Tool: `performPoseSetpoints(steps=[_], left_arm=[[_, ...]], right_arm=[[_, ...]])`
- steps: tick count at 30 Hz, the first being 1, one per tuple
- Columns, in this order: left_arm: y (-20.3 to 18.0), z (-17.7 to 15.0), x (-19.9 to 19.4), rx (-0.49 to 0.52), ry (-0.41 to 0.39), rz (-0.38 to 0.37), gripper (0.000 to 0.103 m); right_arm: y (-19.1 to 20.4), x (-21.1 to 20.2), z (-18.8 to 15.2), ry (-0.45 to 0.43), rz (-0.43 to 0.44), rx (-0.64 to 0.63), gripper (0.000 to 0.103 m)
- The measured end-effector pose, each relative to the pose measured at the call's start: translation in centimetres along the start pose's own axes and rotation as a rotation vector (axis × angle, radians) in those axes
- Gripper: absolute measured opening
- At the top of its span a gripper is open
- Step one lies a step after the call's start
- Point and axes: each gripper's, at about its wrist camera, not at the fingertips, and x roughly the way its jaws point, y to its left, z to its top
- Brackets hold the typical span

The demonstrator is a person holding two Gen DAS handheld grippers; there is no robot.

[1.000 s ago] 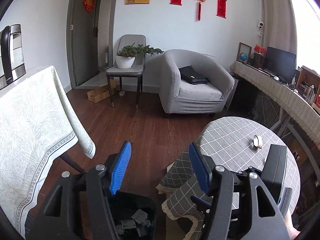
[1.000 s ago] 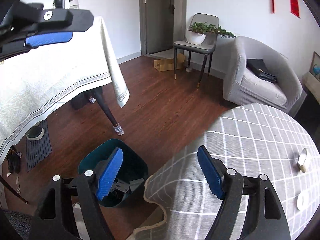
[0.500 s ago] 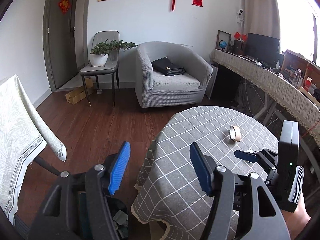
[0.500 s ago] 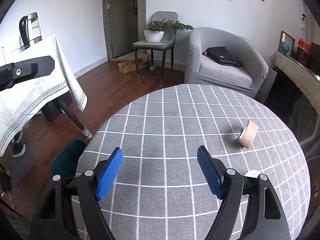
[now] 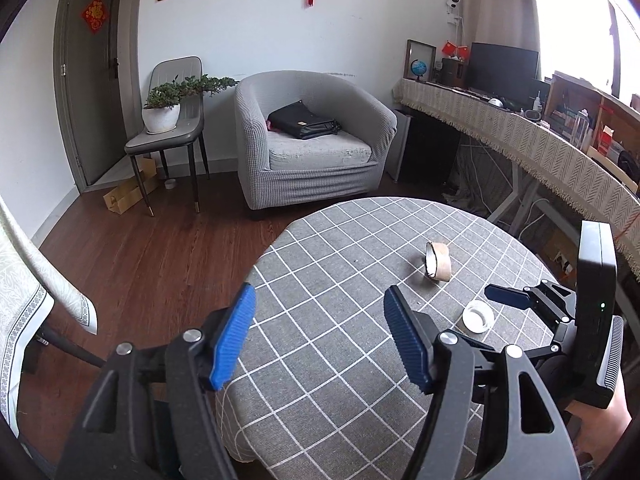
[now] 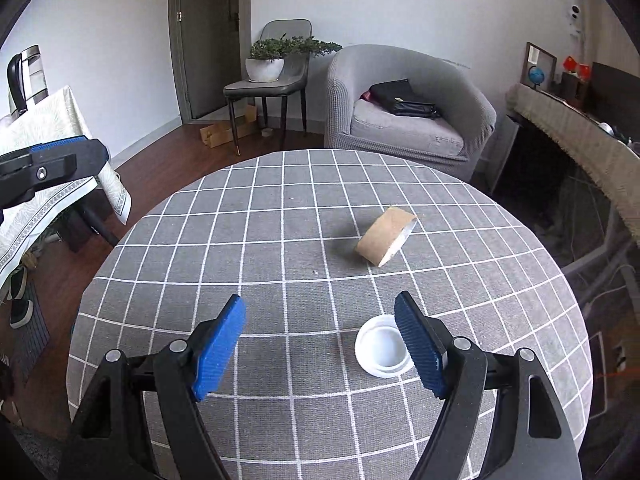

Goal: Collect trash
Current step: 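Move both grippers back toward the table, then grasp the white cap with the right gripper while the left grasps the brown tape roll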

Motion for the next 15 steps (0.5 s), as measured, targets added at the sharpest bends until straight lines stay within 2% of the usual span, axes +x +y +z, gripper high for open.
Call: performPoseSetpoints(steps=[5, 11, 15], left_arm=[[-1.5, 0.3, 2.2, 0.027, 0.030, -0.013, 0.071], [-3.9, 0.4, 4.8, 0.065, 0.065, -0.034, 0.071], [-5.3, 0.4, 6.4, 0.083, 0.089, -0.055, 0.071]], right_arm=[[-1.4, 0.5, -0.4, 0.027, -0.005, -0.005, 0.076], [-3.0, 0.7, -0.9, 0.053, -0.004, -0.017, 0.070], [-3.8, 0.9, -1.2, 0.072, 0.003, -0.023, 0.063]])
